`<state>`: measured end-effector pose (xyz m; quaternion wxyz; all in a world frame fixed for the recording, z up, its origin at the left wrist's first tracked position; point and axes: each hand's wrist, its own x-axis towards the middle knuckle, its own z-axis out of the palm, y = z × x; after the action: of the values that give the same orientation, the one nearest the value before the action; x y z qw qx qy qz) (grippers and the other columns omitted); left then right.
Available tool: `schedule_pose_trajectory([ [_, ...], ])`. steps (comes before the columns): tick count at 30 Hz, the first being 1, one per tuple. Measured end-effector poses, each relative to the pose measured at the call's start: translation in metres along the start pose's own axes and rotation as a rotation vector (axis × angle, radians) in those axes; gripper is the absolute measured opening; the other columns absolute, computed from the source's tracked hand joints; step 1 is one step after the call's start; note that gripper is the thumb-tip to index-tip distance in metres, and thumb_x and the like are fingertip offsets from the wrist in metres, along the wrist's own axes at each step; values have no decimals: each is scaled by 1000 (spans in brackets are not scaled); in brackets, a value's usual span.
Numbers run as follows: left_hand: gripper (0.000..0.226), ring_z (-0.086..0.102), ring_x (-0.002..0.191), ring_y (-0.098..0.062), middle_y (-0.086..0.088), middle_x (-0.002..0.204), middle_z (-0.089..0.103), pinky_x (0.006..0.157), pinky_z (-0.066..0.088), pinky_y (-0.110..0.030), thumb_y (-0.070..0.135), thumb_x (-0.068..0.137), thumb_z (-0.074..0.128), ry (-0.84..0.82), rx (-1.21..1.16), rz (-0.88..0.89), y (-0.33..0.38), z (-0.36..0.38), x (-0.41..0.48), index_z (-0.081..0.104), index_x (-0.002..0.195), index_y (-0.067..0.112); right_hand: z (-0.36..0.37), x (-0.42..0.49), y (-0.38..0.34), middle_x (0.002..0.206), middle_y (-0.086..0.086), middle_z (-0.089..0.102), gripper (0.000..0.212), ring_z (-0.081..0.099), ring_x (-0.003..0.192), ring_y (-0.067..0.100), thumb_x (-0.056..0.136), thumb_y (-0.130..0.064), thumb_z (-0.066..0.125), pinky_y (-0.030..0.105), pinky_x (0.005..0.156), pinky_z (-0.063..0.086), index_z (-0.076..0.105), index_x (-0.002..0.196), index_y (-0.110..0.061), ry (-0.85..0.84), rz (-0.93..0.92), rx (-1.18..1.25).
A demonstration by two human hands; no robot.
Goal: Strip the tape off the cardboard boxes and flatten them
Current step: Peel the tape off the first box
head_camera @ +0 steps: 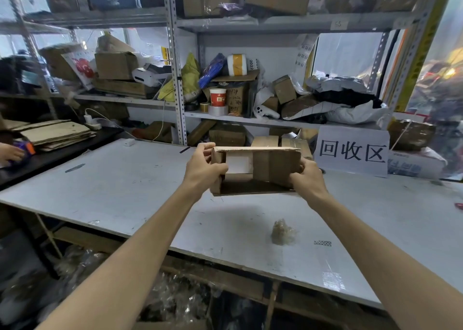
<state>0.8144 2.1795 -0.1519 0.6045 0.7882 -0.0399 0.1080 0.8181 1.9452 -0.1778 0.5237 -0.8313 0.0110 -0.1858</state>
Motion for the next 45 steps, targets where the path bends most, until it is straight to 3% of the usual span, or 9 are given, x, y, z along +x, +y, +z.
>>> schedule_pose_trajectory([
  [4,71,40,134,-34,-10,147,40,105,46,-47,-2,80,65,-83,-59,-27,2,-1,-4,39,142,18,-2,-3,2,109,8,59,57,55,106,26,81,11,55,28,77,53,48,132,-13,-48,10,89],
  [10,53,50,116,-26,-7,124,55,102,42,-46,46,74,60,-89,-453,-86,-2,-8,-6,54,122,23,-10,-4,-6,99,13,61,44,58,90,25,87,-48,56,38,75,49,50,103,-7,-84,175,495],
  [13,36,53,109,-24,-9,122,55,94,47,-40,36,99,47,-43,-463,-88,-12,-8,0,51,132,22,-13,-4,-2,98,3,63,26,59,89,18,84,-17,71,25,57,48,50,99,-12,-29,66,348],
  [17,29,58,101,-22,-4,111,62,84,49,-35,31,107,31,95,-552,-128,-14,-13,7,58,104,22,-17,-8,2,100,-2,67,72,67,89,9,69,25,53,30,59,59,51,124,-21,-96,-29,362],
  [23,17,59,100,-19,-3,116,61,78,49,-31,33,100,52,6,-343,-149,-16,-12,13,56,114,24,-9,-10,-13,99,14,71,39,67,90,27,89,-29,44,33,66,57,64,105,0,-97,40,484],
  [28,53,66,97,-27,-11,118,62,69,56,-25,-8,92,53,-239,-323,-48,-25,-20,4,49,123,35,-17,2,-11,95,14,61,15,60,83,27,84,-14,59,37,69,50,57,99,-10,-101,174,479],
  [33,87,46,124,-25,-3,137,38,73,58,-25,-22,81,57,-341,-166,-21,-26,-15,0,38,134,44,-12,7,-16,105,11,54,55,55,93,22,76,-14,74,30,71,48,42,120,-3,-157,277,69],
  [36,86,56,104,-19,0,127,43,61,55,-17,-14,76,71,-289,-101,-1,-22,1,-1,35,131,41,3,0,-17,111,9,52,83,53,100,23,67,-24,86,32,78,48,33,128,-7,56,214,-137],
  [45,87,61,91,-18,-1,105,53,67,59,-27,6,74,78,36,-59,-18,-22,17,12,28,141,30,2,-5,-16,81,4,62,3,57,83,23,81,-10,61,31,67,47,63,83,-11,59,99,53],
])
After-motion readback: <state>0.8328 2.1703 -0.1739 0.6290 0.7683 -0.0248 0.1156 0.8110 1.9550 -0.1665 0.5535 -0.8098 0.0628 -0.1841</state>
